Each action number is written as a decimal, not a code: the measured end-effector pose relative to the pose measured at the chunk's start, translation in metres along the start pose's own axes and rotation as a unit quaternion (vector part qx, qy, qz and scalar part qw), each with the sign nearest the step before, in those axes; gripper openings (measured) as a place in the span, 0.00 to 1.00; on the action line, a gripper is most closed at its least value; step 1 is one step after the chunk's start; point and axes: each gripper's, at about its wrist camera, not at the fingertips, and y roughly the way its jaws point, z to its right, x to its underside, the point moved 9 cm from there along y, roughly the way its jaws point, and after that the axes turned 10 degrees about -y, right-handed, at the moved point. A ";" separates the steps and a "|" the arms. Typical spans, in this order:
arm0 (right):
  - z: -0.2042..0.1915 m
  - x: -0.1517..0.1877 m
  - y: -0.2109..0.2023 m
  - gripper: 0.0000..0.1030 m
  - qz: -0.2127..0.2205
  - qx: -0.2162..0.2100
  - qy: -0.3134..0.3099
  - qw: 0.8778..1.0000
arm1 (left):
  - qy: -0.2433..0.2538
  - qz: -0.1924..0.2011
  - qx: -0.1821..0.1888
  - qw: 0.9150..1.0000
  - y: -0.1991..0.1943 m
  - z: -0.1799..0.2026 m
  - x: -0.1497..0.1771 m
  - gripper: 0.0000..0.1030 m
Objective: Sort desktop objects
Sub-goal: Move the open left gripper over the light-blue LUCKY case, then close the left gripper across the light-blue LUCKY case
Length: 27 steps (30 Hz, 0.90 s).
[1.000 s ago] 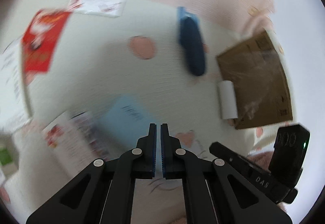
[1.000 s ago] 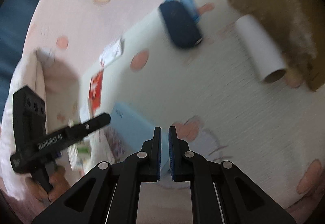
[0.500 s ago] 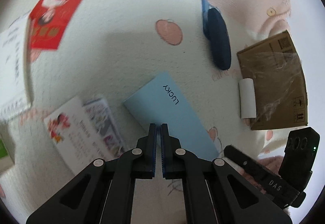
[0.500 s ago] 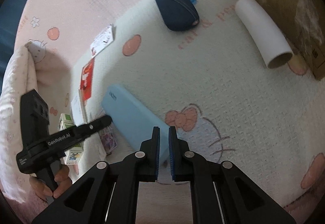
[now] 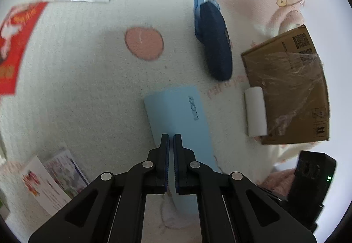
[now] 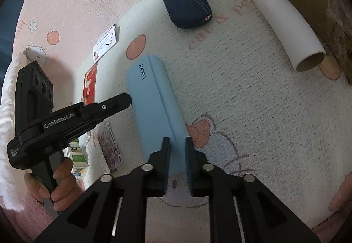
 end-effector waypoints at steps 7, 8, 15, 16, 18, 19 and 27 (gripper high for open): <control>-0.010 -0.009 0.006 0.44 0.000 0.013 -0.029 1.000 | -0.006 -0.021 -0.003 1.000 0.002 -0.010 0.024 0.30; -0.011 -0.010 0.008 0.44 -0.002 0.013 -0.036 0.999 | -0.016 -0.020 0.005 1.000 0.001 -0.011 0.024 0.30; -0.019 -0.010 0.026 0.44 -0.031 0.008 -0.075 0.997 | -0.109 -0.044 0.078 0.990 0.009 -0.014 0.014 0.34; -0.020 -0.009 0.028 0.45 -0.034 0.008 -0.077 0.996 | -0.104 -0.045 0.076 0.991 0.010 -0.012 0.013 0.36; -0.019 -0.011 0.030 0.46 -0.033 0.003 -0.075 0.997 | -0.086 -0.052 0.065 0.993 0.013 -0.007 0.013 0.38; -0.019 -0.013 0.031 0.47 -0.034 0.002 -0.072 0.997 | -0.077 -0.051 0.058 0.994 0.015 -0.004 0.014 0.40; -0.024 -0.026 0.041 0.53 -0.034 -0.009 -0.089 0.995 | -0.061 -0.045 0.044 0.996 0.018 -0.004 0.015 0.40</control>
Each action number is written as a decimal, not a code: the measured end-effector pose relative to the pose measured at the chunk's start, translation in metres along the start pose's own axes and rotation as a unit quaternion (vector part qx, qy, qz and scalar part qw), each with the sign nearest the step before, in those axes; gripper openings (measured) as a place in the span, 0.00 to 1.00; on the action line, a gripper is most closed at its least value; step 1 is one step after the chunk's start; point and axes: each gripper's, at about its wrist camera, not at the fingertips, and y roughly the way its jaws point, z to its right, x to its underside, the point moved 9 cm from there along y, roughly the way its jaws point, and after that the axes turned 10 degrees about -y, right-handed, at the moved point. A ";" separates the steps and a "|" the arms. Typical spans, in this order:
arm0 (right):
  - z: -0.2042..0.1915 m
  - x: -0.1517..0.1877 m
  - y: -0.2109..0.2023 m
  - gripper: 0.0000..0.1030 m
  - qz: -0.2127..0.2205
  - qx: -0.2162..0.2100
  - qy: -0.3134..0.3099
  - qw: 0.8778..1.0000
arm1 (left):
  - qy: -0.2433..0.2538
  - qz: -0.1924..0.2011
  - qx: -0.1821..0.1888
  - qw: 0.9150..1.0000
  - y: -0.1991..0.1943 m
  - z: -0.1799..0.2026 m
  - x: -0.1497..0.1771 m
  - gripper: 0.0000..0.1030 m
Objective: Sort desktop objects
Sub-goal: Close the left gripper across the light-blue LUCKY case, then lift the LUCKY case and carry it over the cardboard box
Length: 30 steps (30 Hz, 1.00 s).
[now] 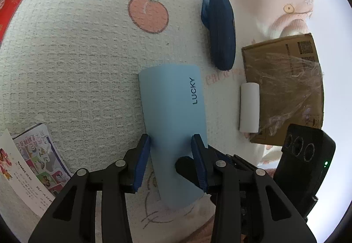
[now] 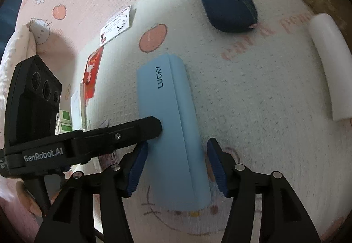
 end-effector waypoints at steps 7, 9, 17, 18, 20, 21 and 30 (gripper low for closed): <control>-0.007 -0.004 0.008 0.57 -0.002 0.012 -0.042 0.999 | -0.016 -0.015 0.018 1.000 0.000 -0.005 -0.003 0.41; -0.008 -0.005 0.008 0.57 0.003 0.018 -0.050 0.999 | -0.020 -0.016 0.023 0.999 0.000 -0.005 -0.004 0.40; -0.009 -0.005 0.003 0.56 0.021 0.047 -0.066 0.997 | -0.031 0.000 0.024 0.999 -0.008 -0.002 0.002 0.26; -0.009 -0.005 0.001 0.56 0.023 0.051 -0.070 0.996 | -0.029 0.003 0.026 0.999 -0.011 0.001 0.003 0.26; -0.012 -0.007 -0.010 0.56 0.036 0.056 -0.078 0.995 | -0.026 0.011 0.038 0.999 -0.019 0.008 0.005 0.25; -0.014 -0.009 -0.017 0.56 0.045 0.056 -0.079 0.994 | -0.026 0.013 0.045 0.999 -0.024 0.012 0.006 0.24; -0.020 -0.033 -0.100 0.56 0.134 0.084 -0.092 0.983 | 0.035 0.051 0.104 0.993 -0.070 0.086 0.009 0.23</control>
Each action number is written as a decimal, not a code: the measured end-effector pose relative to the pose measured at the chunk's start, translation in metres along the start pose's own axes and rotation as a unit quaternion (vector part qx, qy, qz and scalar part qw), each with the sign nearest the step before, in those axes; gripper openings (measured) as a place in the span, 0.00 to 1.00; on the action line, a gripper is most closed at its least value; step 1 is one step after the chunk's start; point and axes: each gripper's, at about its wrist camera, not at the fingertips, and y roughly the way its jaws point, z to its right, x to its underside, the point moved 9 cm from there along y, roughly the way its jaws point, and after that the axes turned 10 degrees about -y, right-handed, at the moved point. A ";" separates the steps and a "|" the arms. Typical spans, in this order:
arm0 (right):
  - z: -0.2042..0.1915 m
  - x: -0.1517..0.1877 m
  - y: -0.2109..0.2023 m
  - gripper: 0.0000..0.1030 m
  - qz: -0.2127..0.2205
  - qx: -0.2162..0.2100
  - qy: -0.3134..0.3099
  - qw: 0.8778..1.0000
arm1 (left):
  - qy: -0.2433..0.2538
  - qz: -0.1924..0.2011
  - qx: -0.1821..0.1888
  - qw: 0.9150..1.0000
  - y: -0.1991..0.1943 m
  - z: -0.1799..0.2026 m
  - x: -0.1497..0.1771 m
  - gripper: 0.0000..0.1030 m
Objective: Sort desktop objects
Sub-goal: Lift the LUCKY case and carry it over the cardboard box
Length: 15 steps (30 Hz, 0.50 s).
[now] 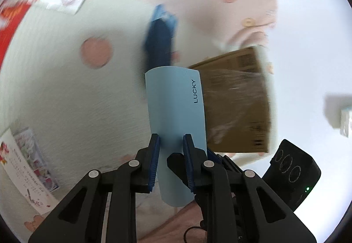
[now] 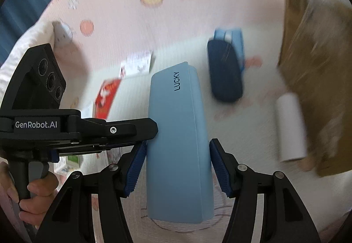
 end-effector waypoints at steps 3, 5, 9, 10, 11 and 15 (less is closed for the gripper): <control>0.008 -0.019 -0.028 0.56 0.030 0.017 -0.005 0.999 | 0.024 0.015 0.024 0.999 -0.009 0.033 -0.003 0.23; 0.013 -0.033 -0.044 0.56 0.049 0.031 -0.013 0.998 | 0.035 0.020 0.044 0.998 -0.014 0.054 -0.005 0.23; 0.026 -0.056 -0.082 0.55 0.081 0.054 -0.027 0.995 | 0.050 0.033 0.079 0.995 -0.016 0.099 -0.009 0.23; 0.031 -0.062 -0.092 0.55 0.088 0.058 -0.029 0.994 | 0.055 0.035 0.088 0.994 -0.014 0.112 -0.009 0.23; 0.038 -0.067 -0.102 0.55 0.092 0.063 -0.031 0.993 | 0.058 0.034 0.092 0.993 -0.012 0.120 -0.009 0.23; 0.064 -0.079 -0.134 0.54 0.097 0.091 -0.043 0.990 | 0.071 0.027 0.113 0.991 0.008 0.165 -0.006 0.23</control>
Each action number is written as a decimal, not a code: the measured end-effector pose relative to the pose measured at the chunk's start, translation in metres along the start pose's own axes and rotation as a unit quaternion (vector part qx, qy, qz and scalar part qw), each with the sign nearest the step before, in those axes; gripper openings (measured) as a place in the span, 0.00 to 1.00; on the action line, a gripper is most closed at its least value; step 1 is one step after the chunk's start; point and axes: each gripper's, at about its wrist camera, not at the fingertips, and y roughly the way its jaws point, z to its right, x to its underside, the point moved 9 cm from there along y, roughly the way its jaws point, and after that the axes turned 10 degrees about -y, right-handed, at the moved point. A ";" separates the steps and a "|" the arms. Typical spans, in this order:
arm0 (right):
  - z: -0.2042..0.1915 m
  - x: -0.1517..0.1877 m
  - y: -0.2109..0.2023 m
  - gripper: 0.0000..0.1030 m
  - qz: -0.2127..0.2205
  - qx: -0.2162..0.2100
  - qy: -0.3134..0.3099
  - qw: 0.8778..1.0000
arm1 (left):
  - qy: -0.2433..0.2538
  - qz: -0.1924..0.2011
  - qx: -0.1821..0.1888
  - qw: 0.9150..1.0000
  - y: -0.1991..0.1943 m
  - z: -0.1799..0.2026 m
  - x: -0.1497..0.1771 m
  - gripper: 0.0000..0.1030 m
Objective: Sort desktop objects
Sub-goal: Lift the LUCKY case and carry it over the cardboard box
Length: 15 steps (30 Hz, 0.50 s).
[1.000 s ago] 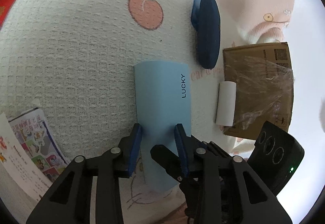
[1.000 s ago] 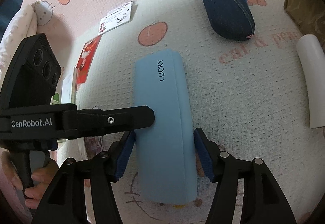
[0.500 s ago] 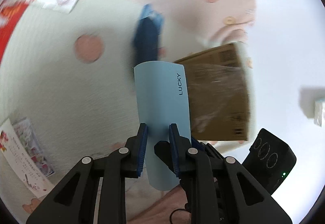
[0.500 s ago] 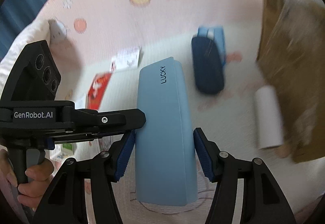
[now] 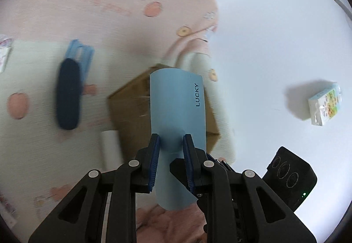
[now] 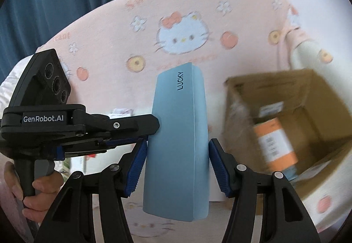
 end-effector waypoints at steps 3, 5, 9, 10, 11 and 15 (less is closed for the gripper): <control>0.026 0.000 -0.009 0.54 0.000 0.008 0.007 1.000 | 0.013 -0.010 0.008 1.000 0.019 0.023 0.000 0.23; 0.049 -0.004 -0.015 0.54 0.001 0.012 0.016 1.000 | 0.007 -0.018 0.018 1.000 0.039 0.039 0.000 0.23; 0.084 -0.003 -0.026 0.54 -0.002 0.029 0.018 0.999 | 0.017 -0.026 0.016 0.999 0.066 0.060 0.008 0.23; 0.093 -0.003 -0.027 0.54 -0.005 0.028 0.021 0.999 | 0.025 -0.026 0.010 0.999 0.074 0.064 0.008 0.23; 0.100 -0.002 -0.028 0.54 -0.007 0.028 0.024 0.999 | 0.031 -0.028 0.003 0.999 0.081 0.067 0.010 0.23; 0.130 0.006 -0.020 0.54 -0.021 0.013 0.036 0.999 | 0.032 -0.045 -0.017 0.998 0.111 0.070 0.009 0.23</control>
